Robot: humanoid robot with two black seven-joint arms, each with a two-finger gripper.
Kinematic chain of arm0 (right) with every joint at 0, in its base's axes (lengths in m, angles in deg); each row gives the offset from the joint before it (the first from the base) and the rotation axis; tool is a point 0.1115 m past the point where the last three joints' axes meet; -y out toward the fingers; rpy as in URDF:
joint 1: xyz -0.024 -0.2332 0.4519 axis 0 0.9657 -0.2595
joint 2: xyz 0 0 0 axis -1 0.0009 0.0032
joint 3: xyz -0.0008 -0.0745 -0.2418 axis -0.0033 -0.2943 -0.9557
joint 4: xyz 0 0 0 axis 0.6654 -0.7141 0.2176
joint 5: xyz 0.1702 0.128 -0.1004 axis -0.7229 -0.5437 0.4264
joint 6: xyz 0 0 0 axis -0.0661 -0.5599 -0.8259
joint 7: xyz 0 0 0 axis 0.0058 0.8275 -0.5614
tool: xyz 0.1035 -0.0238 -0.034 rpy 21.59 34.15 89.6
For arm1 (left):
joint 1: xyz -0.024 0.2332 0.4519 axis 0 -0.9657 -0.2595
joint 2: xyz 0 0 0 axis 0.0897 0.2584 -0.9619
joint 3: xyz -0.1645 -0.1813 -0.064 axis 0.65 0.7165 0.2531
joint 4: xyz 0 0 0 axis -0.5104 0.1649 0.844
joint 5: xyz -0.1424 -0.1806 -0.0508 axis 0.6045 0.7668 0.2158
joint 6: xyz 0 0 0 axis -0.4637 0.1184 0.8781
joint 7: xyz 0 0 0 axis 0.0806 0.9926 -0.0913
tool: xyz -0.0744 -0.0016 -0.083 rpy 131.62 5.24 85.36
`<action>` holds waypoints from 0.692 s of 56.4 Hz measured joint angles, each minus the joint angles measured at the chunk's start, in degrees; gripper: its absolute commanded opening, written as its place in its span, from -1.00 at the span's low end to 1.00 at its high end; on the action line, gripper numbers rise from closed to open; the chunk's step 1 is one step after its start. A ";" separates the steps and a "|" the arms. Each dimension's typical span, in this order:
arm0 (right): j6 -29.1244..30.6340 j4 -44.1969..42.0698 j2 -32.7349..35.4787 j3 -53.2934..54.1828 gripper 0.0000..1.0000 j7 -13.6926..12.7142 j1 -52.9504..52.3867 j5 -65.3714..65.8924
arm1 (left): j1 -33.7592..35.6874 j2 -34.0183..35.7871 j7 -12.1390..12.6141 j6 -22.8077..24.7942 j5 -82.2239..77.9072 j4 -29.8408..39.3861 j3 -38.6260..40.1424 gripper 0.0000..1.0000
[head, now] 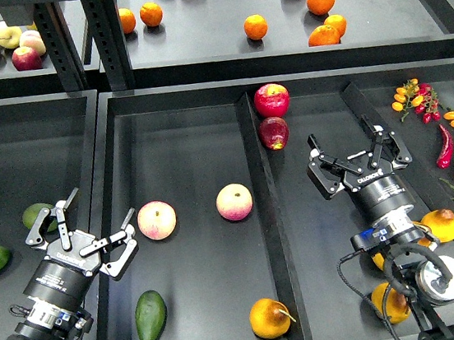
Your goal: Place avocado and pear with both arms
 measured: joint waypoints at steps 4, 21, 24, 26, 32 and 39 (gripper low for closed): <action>0.00 0.00 0.00 0.00 1.00 0.00 0.01 0.00 | 0.00 0.00 0.08 0.00 0.00 0.00 0.00 0.99; 0.00 -0.02 0.00 0.00 1.00 0.00 0.03 0.00 | -0.09 0.00 0.03 0.00 0.02 0.00 0.21 0.99; 0.00 -0.02 0.00 0.00 1.00 0.00 0.03 0.00 | -0.09 0.00 0.05 0.00 0.03 0.00 0.21 0.99; 0.00 -0.02 0.00 0.00 1.00 0.00 0.03 0.00 | -0.09 0.00 0.06 0.00 0.03 0.00 0.22 0.99; 0.00 -0.02 0.00 0.00 1.00 0.00 0.03 0.00 | -0.09 0.00 0.08 0.00 0.03 0.00 0.26 0.99; 0.00 -0.02 0.00 0.00 1.00 0.00 0.03 0.00 | -0.09 0.00 0.09 0.00 0.03 0.00 0.27 0.99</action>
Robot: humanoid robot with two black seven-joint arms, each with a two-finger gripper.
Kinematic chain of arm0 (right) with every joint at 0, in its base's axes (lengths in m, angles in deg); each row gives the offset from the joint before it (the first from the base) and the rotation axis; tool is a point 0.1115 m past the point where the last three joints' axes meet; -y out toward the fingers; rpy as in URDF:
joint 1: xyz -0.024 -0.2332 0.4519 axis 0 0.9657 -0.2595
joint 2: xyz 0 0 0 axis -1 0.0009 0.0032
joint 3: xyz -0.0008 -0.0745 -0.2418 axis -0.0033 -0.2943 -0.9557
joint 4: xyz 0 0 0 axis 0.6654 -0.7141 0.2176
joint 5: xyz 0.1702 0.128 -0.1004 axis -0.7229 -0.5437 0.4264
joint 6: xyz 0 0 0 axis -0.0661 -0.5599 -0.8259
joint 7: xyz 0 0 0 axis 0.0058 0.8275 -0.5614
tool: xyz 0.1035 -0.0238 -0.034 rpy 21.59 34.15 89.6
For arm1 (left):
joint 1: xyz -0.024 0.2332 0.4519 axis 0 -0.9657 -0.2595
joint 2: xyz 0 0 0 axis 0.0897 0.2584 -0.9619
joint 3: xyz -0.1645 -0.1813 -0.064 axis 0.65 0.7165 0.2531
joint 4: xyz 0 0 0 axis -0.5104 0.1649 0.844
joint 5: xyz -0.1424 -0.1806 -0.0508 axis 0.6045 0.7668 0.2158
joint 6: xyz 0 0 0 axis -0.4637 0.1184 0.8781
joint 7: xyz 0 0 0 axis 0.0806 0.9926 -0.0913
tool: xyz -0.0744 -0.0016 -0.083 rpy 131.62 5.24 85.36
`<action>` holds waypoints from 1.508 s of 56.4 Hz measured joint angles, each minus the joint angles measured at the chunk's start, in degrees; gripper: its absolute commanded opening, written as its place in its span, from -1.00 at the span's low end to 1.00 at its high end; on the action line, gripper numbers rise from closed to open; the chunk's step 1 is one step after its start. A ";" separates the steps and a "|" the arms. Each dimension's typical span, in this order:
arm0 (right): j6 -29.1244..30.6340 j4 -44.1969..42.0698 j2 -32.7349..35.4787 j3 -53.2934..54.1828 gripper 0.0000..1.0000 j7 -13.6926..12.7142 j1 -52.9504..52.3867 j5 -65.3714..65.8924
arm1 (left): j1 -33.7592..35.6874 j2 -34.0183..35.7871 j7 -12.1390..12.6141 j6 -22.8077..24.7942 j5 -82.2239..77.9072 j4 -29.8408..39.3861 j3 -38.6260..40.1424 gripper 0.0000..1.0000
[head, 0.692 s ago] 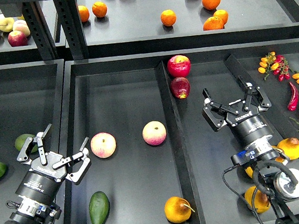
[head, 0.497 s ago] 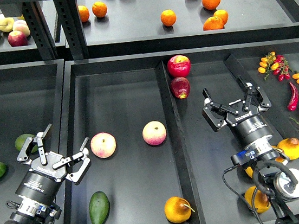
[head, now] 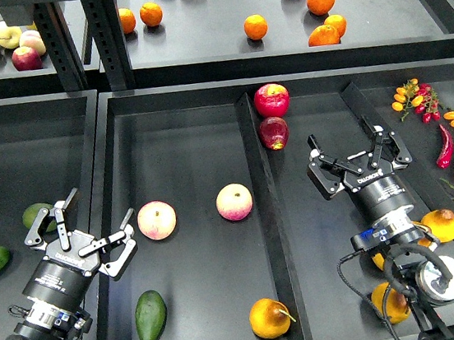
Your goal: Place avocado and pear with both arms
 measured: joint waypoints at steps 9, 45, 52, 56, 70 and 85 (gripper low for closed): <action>0.00 0.00 0.00 0.00 1.00 0.00 -0.01 0.00 | 0.00 0.00 0.00 0.00 0.00 0.00 0.00 0.99; 0.01 -0.04 0.00 0.00 1.00 0.00 -0.01 0.00 | -0.92 0.00 0.35 0.00 -0.05 0.00 0.08 0.99; 0.01 -0.05 0.00 0.00 1.00 -0.02 0.00 0.00 | -1.96 0.00 0.75 0.00 0.00 0.00 -0.62 0.99; 0.01 -0.05 0.00 -0.06 1.00 -0.07 -0.02 0.00 | -2.24 0.00 0.89 0.00 0.08 0.00 -1.94 0.99; -0.07 -0.05 0.00 -0.18 1.00 -0.15 -0.07 0.00 | 2.07 0.00 1.81 0.00 -1.76 -0.05 -4.12 0.99; -0.07 -0.03 0.00 -0.26 1.00 -0.18 -0.08 0.00 | 6.69 5.72 2.79 0.00 -3.94 -0.35 -4.52 0.99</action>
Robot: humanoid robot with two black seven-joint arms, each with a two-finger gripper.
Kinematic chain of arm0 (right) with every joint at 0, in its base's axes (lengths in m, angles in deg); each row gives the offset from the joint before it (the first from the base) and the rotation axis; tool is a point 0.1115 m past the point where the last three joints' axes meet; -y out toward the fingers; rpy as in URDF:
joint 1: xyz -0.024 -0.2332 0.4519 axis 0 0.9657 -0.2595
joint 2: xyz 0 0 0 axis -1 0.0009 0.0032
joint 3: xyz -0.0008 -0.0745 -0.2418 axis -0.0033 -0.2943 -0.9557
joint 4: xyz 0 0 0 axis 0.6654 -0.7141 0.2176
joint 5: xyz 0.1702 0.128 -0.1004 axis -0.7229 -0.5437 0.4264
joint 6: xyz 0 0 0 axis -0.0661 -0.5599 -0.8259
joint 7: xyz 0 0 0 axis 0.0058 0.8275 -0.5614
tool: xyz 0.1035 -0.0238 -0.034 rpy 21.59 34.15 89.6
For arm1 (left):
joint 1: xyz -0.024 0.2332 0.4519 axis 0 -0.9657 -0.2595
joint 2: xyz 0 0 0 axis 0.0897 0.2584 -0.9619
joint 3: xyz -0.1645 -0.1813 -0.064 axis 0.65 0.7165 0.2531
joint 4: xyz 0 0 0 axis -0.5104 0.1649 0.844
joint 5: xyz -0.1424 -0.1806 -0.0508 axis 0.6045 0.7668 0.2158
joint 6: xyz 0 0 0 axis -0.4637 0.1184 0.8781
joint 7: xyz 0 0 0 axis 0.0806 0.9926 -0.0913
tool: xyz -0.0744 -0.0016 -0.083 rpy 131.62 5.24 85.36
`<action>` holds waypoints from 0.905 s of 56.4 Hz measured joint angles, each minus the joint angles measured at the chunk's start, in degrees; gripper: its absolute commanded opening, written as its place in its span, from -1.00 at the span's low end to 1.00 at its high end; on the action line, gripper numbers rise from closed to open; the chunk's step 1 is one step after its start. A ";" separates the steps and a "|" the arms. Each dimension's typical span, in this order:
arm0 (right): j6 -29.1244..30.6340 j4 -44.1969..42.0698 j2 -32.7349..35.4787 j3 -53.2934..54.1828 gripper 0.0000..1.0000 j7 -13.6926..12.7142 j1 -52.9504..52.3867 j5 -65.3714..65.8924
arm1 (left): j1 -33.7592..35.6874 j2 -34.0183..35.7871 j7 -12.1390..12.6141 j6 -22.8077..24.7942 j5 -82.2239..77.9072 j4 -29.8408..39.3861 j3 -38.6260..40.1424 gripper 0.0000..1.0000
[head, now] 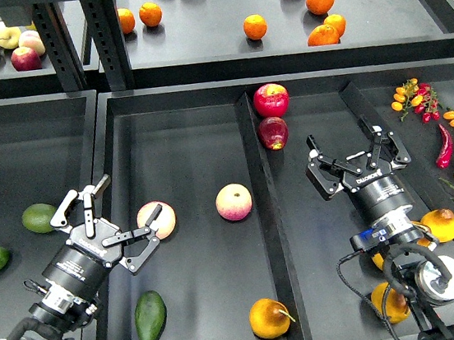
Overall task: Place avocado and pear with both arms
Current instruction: 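Move the left gripper over the dark green avocado nearest the robot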
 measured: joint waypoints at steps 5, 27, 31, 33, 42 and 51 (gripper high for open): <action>0.00 0.00 0.00 0.00 1.00 -0.11 0.02 0.00 | 2.05 3.53 2.54 0.00 -0.38 -0.70 -0.14 0.99; 0.00 -0.02 0.00 -0.43 1.00 -0.16 0.06 -0.01 | 17.04 26.14 7.37 0.00 -1.52 -2.23 -13.30 0.99; 0.00 -0.02 0.00 -0.45 1.00 -0.18 0.05 0.00 | 21.59 30.18 7.39 0.00 -1.58 -2.09 -19.49 0.99; 0.00 -0.02 0.00 -0.45 1.00 -0.17 0.05 0.00 | 24.60 32.20 7.39 0.00 -1.73 -1.92 -23.41 0.99; 0.00 -0.02 0.00 -0.45 1.00 -0.18 0.06 0.00 | 37.52 36.32 7.38 0.00 -5.50 -1.83 -39.73 0.99; 0.00 -0.02 0.00 -0.46 1.00 -0.24 0.08 0.00 | 48.33 36.36 7.37 0.00 -9.80 -1.93 -54.35 0.99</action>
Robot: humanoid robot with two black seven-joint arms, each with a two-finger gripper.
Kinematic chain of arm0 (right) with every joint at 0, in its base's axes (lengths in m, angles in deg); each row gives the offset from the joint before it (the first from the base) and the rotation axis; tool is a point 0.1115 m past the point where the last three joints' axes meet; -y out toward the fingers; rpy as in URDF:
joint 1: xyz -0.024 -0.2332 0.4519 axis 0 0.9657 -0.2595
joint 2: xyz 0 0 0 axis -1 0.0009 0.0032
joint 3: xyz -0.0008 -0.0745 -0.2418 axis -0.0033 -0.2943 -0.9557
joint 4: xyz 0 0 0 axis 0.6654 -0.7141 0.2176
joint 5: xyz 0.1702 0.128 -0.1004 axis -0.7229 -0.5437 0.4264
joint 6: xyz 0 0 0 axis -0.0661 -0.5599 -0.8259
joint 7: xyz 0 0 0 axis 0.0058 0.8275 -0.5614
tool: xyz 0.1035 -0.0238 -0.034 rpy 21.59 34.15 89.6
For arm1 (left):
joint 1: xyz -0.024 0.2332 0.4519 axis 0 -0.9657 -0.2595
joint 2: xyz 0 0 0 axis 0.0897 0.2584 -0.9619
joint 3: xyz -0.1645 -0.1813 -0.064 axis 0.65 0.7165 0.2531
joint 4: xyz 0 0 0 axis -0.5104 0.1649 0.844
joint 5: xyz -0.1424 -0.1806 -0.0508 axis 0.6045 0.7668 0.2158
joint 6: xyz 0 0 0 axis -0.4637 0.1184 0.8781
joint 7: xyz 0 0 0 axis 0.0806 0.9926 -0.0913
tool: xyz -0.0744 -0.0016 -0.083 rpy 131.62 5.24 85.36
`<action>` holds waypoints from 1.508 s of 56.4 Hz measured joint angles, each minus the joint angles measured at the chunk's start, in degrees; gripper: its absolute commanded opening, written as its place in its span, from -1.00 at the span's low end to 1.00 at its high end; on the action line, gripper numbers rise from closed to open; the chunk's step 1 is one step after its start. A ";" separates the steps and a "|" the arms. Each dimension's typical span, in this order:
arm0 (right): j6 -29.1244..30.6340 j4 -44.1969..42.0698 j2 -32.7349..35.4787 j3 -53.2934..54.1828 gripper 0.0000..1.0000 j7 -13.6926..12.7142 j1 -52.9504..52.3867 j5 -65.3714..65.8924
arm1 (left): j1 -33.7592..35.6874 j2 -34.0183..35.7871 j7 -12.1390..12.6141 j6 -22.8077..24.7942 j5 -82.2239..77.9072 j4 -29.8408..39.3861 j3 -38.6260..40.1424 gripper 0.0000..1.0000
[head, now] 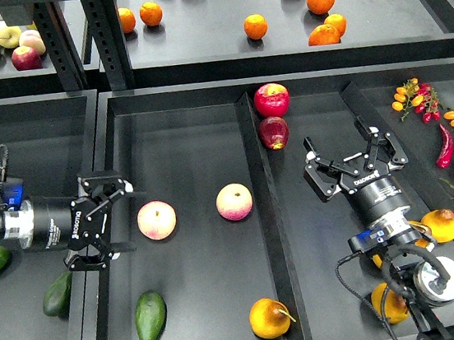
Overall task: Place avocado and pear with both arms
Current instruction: 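Move the left gripper over the dark green avocado nearest the robot, then lower the left gripper and close it around the avocado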
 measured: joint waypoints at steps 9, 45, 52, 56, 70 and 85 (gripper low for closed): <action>-0.13 0.00 0.00 -0.30 1.00 -0.09 0.01 0.00 | 7.76 -1.51 0.00 0.00 -1.46 -0.30 -11.23 0.99; -0.26 0.04 0.00 -0.31 1.00 -0.11 0.01 0.00 | 17.87 -13.51 -0.01 0.00 -11.05 -7.10 -34.31 0.99; -0.26 0.04 0.00 -0.28 1.00 -0.11 0.01 -0.01 | 18.40 -15.52 -0.01 0.00 -11.48 -8.57 -35.21 0.99; -0.26 0.04 0.00 -0.30 1.00 -0.11 0.01 -0.01 | 18.43 -17.35 -0.01 0.00 -11.98 -10.19 -36.75 0.99; -0.26 0.04 0.00 -0.34 1.00 -0.11 0.01 -0.01 | 18.53 -21.88 -0.01 0.00 -12.11 -14.38 -39.17 0.99; -0.30 0.07 0.00 -0.35 1.00 -0.11 0.01 -0.01 | 18.53 -24.57 -0.01 0.00 -12.02 -17.60 -39.88 0.99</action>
